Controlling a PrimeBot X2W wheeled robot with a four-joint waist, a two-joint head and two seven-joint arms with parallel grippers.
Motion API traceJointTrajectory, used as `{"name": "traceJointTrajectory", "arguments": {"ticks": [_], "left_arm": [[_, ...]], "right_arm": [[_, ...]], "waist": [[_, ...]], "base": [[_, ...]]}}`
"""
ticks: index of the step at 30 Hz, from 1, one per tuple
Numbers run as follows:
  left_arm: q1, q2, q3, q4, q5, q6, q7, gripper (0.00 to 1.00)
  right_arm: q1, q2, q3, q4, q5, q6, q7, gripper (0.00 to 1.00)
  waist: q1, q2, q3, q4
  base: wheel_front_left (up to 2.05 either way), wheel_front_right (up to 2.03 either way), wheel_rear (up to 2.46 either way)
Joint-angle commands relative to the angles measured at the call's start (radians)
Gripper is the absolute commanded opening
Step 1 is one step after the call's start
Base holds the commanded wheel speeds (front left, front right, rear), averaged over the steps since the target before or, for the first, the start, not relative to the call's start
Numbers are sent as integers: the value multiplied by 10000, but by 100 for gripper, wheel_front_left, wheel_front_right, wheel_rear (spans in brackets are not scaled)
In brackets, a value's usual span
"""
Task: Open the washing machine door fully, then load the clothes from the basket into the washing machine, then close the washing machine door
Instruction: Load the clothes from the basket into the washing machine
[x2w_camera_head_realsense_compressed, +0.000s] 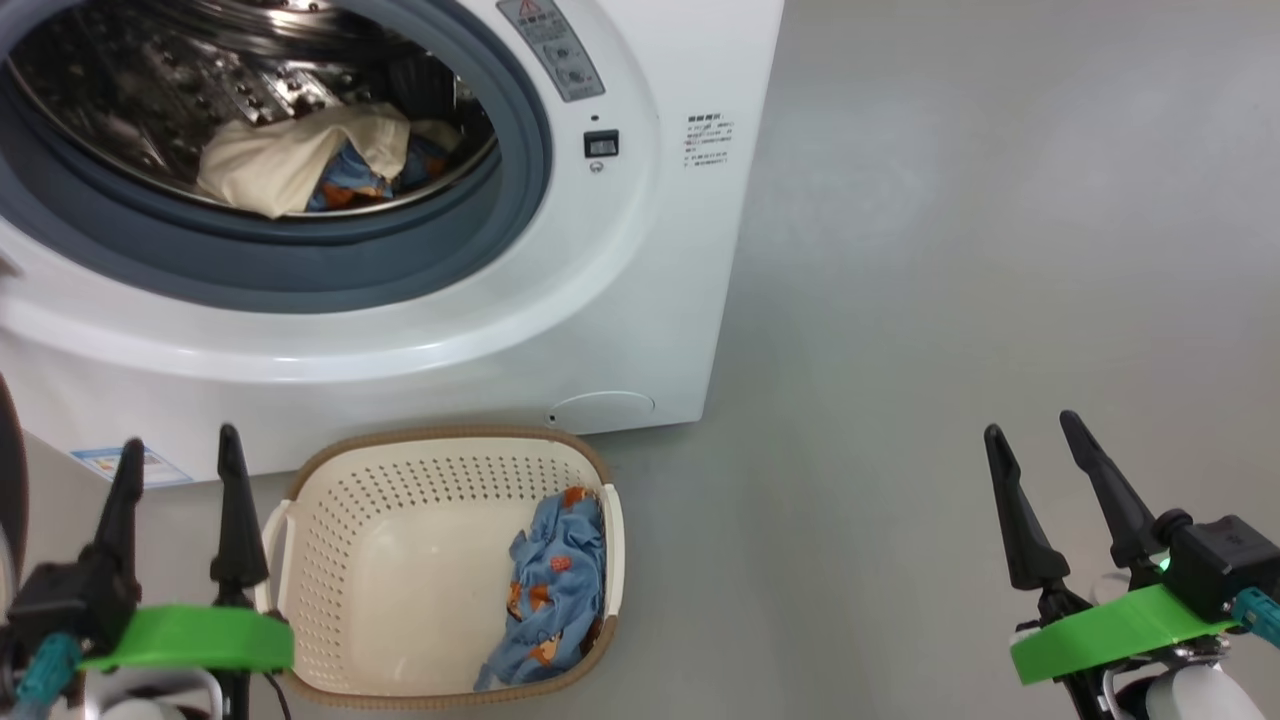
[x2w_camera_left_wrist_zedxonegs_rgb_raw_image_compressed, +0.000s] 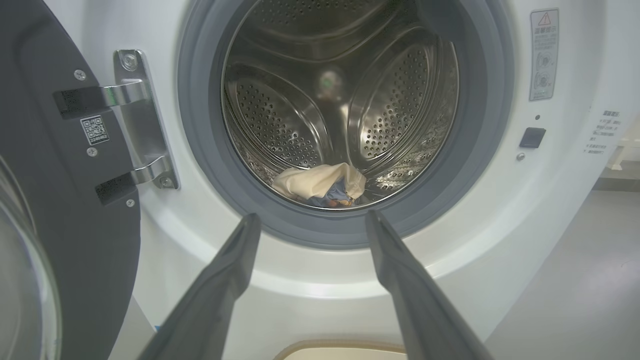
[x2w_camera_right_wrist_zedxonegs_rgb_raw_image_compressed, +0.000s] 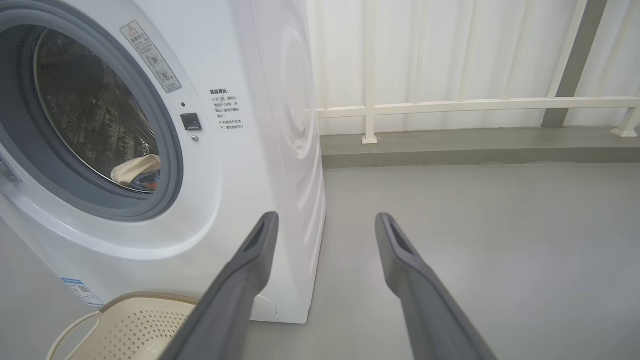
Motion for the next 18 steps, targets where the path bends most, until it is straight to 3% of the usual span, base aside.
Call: {"name": "traceJointTrajectory", "arguments": {"ticks": [1,18], "left_arm": [[43,165,344,-342,94,-44,-53,100],[2023,-231,858,-1794,341,-48,-53,100]], "right_arm": [[74,-118,98,-209,-6,44,-80,100],[747,-62,-59,-185,0,44,-80,100]], "waist": [[0,0,-134,42],[0,0,-705,10]], "base": [[0,0,0],[0,0,0]]}}
